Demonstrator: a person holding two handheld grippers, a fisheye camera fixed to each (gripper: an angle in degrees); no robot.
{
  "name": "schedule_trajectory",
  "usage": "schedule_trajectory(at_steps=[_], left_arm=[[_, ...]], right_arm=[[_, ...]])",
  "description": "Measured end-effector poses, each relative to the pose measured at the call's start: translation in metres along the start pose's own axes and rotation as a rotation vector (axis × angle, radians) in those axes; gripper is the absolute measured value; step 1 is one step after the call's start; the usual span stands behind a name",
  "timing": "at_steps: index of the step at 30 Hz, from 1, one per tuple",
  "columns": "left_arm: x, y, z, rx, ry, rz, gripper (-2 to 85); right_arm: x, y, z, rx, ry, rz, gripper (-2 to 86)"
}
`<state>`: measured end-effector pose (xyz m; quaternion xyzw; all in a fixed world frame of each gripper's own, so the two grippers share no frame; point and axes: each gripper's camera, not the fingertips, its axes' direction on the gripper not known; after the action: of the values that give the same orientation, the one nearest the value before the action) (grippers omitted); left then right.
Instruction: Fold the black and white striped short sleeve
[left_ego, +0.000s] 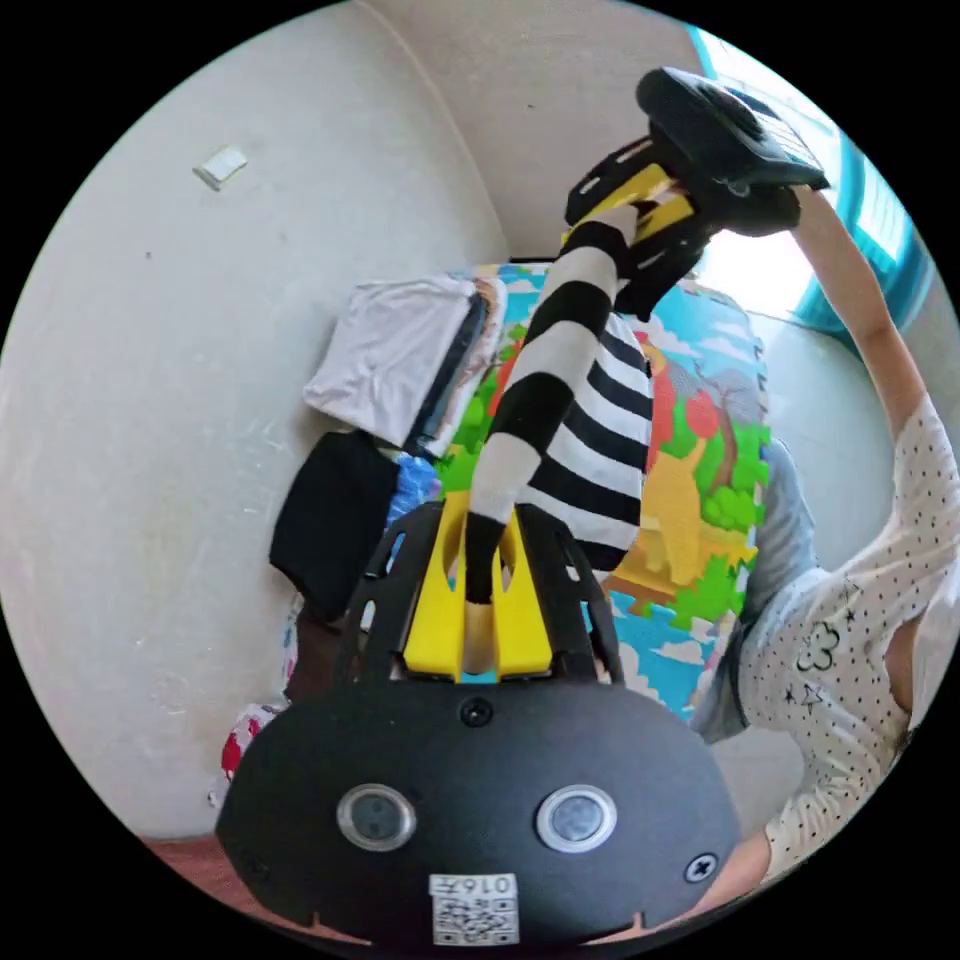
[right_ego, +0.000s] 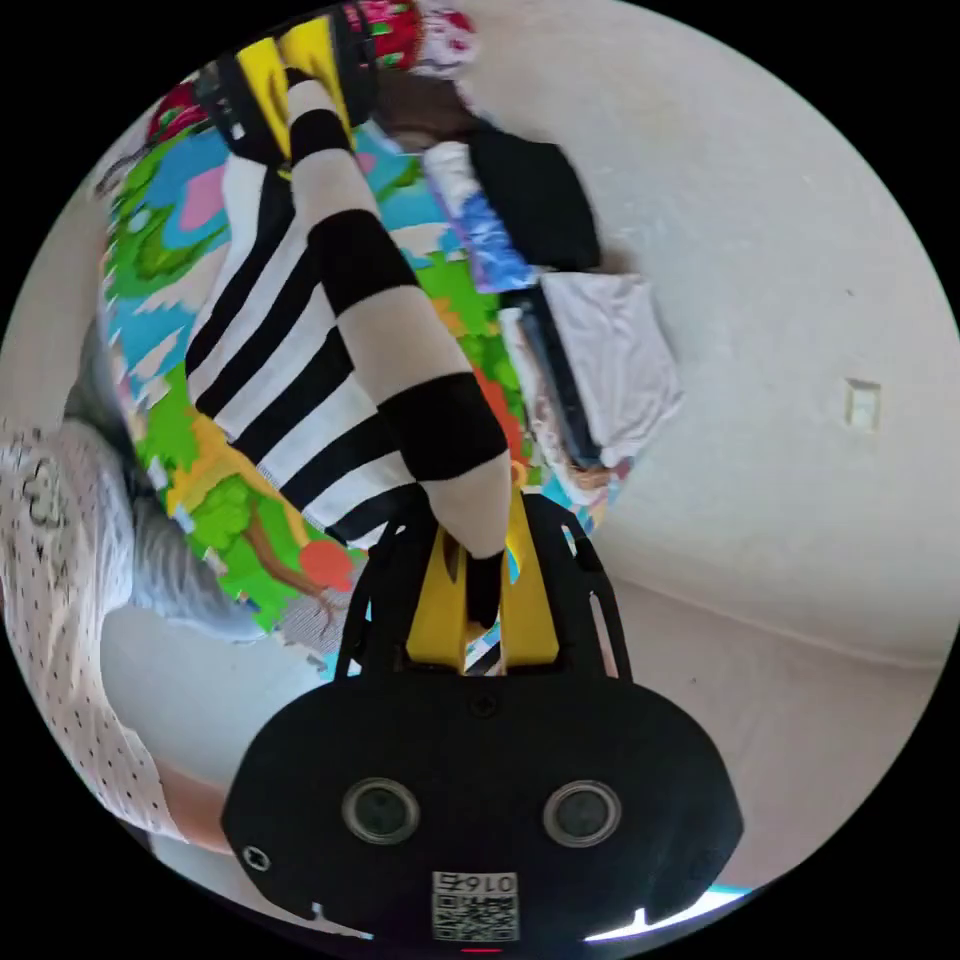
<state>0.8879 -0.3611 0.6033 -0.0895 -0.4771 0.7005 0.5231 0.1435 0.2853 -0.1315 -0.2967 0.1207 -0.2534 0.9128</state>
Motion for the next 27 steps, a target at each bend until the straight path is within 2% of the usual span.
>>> schedule_trajectory(at_steps=[1,3,6,8,10,12,14,15,17,19,25,27], left_arm=[[-0.010,-0.007,0.000,0.038,-0.060,-0.008,-0.1],[-0.034,-0.025,0.020,0.180,-0.311,0.007,0.0],[-0.040,-0.031,0.097,0.243,-0.531,0.036,0.1],[-0.035,-0.027,0.162,0.211,-0.589,0.060,0.1],[-0.025,-0.018,0.231,0.151,-0.574,0.072,0.0],[-0.007,0.003,0.324,0.015,-0.468,0.099,-0.1],[0.010,0.025,0.384,-0.075,-0.368,0.130,-0.3],[0.021,0.041,0.406,-0.040,-0.410,0.124,-0.3],[0.027,0.065,0.424,0.034,-0.485,0.112,-0.4],[0.020,0.083,0.432,0.079,-0.482,0.067,-0.3],[0.005,0.151,0.457,0.060,-0.435,0.050,1.3],[-0.004,0.201,0.465,0.078,-0.423,0.054,1.9]], right_arm=[[0.031,-0.008,-0.005,0.039,0.094,0.124,3.5],[0.062,-0.019,-0.006,0.112,0.245,0.239,3.5],[0.075,-0.051,0.039,0.122,0.492,0.258,3.4],[0.062,-0.082,0.113,0.077,0.681,0.209,2.8],[0.048,-0.103,0.180,0.007,0.720,0.189,2.9],[0.024,-0.119,0.248,-0.050,0.684,0.170,2.4],[-0.024,-0.123,0.328,-0.105,0.567,0.095,2.4],[-0.037,-0.122,0.344,-0.111,0.546,0.074,2.5],[-0.077,-0.108,0.380,-0.007,0.729,0.116,3.0],[-0.087,-0.098,0.390,0.030,0.781,0.134,3.4],[-0.104,-0.052,0.412,0.087,0.731,0.087,5.7],[-0.112,-0.029,0.424,0.077,0.733,0.069,6.2]])
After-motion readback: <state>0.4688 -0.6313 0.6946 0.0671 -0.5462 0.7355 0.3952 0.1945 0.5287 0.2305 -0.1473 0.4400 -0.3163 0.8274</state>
